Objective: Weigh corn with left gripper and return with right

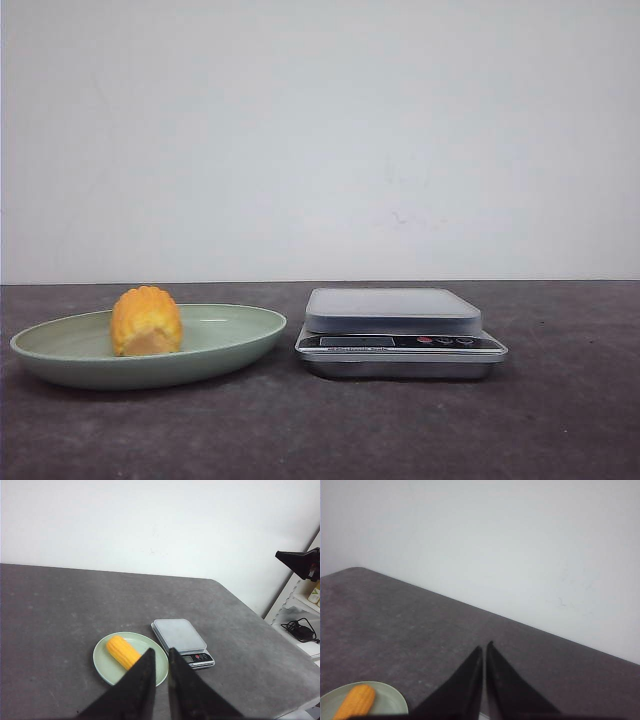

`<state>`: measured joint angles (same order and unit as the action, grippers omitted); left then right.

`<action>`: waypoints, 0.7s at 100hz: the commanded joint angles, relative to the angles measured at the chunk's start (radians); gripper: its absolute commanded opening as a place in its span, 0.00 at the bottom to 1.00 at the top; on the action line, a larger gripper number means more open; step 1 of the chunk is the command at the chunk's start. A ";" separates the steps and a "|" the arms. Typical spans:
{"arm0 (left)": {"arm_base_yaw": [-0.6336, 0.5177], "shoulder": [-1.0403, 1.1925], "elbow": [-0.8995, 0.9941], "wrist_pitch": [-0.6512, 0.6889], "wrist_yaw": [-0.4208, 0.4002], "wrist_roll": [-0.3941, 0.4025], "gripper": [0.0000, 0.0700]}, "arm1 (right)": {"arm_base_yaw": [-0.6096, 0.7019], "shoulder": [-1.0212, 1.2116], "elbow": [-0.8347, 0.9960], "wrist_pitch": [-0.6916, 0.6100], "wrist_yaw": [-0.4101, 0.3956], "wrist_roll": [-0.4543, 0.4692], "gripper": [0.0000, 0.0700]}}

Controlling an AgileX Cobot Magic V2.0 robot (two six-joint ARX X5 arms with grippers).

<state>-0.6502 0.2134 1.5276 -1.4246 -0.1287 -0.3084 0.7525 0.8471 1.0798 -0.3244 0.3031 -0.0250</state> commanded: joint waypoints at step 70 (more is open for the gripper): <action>-0.005 -0.003 0.020 -0.045 -0.002 0.009 0.00 | -0.489 -0.417 -0.466 0.127 0.060 0.006 0.01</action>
<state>-0.6502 0.2134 1.5288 -1.4246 -0.1287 -0.3065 0.3367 0.4656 0.7399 -0.3119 0.3645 -0.0219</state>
